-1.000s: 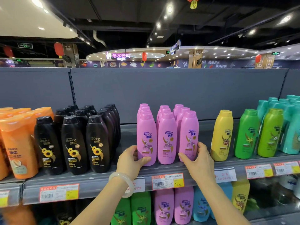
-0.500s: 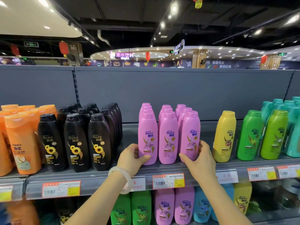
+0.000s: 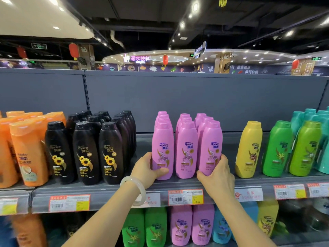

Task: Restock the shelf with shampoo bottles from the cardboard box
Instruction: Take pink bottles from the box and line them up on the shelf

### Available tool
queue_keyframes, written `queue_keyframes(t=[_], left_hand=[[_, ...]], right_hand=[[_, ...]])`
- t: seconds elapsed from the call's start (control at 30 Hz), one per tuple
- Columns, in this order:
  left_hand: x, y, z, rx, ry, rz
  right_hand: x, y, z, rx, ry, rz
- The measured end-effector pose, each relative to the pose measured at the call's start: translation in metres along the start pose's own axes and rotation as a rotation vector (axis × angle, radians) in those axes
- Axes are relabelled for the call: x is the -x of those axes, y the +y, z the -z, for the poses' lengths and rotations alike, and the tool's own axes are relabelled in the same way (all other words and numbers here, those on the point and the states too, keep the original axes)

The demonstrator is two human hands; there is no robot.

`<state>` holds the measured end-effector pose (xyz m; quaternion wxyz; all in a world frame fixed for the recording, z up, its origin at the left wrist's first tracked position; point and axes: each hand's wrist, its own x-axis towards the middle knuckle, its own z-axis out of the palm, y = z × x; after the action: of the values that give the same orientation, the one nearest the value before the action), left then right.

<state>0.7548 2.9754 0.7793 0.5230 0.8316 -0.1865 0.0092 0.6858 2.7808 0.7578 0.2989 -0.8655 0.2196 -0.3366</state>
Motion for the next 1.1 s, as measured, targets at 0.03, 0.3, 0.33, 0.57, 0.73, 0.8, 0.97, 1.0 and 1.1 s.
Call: queue_keyframes(t=[0.03, 0.3, 0.33, 0.57, 0.73, 0.8, 0.97, 1.0, 1.1], left_hand=[[0.000, -0.001, 0.000, 0.005, 0.003, -0.003], [0.004, -0.004, 0.000, 0.020, 0.023, -0.015], [0.005, -0.004, 0.000, 0.032, 0.037, -0.020], [0.007, 0.000, 0.006, 0.095, 0.004, -0.026], [0.006, -0.001, 0.008, 0.064, -0.027, -0.026], [0.005, -0.002, 0.008, 0.057, -0.031, -0.032], [0.003, -0.001, 0.009, 0.034, -0.057, -0.048], [0.003, -0.001, 0.010, 0.031, -0.062, -0.049], [0.002, -0.003, 0.011, 0.035, -0.072, -0.053]], right_hand=[[0.001, 0.000, 0.000, 0.004, 0.001, -0.002], [0.004, -0.008, 0.013, -0.111, 0.076, -0.020], [0.004, -0.013, 0.018, -0.167, 0.155, 0.037], [-0.046, -0.080, 0.065, -0.077, 0.184, 0.515], [-0.076, -0.119, 0.090, 0.154, -0.214, 0.576], [-0.084, -0.126, 0.091, 0.211, -0.383, 0.544], [-0.091, -0.123, 0.084, 0.171, -0.598, 0.475], [-0.091, -0.122, 0.084, 0.153, -0.601, 0.463], [-0.092, -0.120, 0.084, 0.087, -0.609, 0.433]])
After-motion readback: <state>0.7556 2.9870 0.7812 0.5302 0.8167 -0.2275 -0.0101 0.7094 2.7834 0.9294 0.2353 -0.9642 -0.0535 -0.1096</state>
